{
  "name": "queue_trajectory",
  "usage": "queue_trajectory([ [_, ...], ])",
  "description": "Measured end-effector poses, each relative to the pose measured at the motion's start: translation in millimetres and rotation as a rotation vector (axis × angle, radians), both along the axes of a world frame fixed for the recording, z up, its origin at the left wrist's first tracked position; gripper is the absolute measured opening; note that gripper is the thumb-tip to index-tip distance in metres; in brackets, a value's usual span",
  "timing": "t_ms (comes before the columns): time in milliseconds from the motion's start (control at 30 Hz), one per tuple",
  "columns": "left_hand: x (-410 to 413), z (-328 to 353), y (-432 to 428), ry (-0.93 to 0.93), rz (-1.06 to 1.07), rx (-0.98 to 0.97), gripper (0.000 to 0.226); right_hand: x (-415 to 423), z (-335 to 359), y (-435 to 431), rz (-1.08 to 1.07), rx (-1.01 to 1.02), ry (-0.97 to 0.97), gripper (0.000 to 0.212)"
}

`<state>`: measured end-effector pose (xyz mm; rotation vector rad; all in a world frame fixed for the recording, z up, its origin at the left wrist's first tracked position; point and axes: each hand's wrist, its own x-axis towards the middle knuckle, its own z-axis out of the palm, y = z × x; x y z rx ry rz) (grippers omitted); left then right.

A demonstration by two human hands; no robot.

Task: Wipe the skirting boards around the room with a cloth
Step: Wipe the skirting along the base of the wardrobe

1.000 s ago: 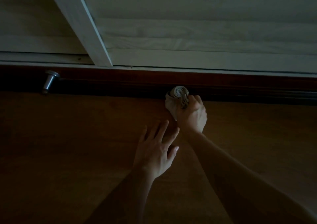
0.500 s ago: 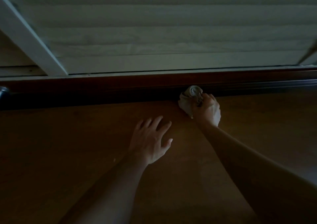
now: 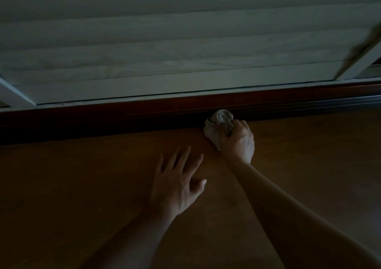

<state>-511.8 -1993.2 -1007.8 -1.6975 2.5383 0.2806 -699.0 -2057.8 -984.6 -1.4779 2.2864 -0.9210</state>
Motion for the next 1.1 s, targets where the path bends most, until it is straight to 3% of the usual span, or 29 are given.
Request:
queue_trajectory([
  [167,-2,-3,-1,-0.023,-0.011,-0.014,0.070,-1,0,-3,0.072,-0.023,0.006,0.076],
  [500,-4,-3,-2,-0.033,-0.013,-0.020,0.071,3,-1,-2,0.043,-0.059,-0.014,0.081],
  [733,-3,-3,-3,-0.022,-0.016,-0.012,0.070,22,0,-5,0.120,-0.045,-0.002,0.073],
  [900,-2,-5,-3,-0.023,-0.022,-0.006,0.071,-9,-10,-1,0.013,-0.015,0.031,0.043],
  [967,-2,-6,-3,-0.026,-0.026,-0.001,0.071,-6,-10,1,-0.043,-0.015,-0.004,0.045],
  [1100,-2,-5,-3,-0.028,-0.024,0.001,0.071,-5,-3,1,0.039,-0.029,-0.028,0.058],
])
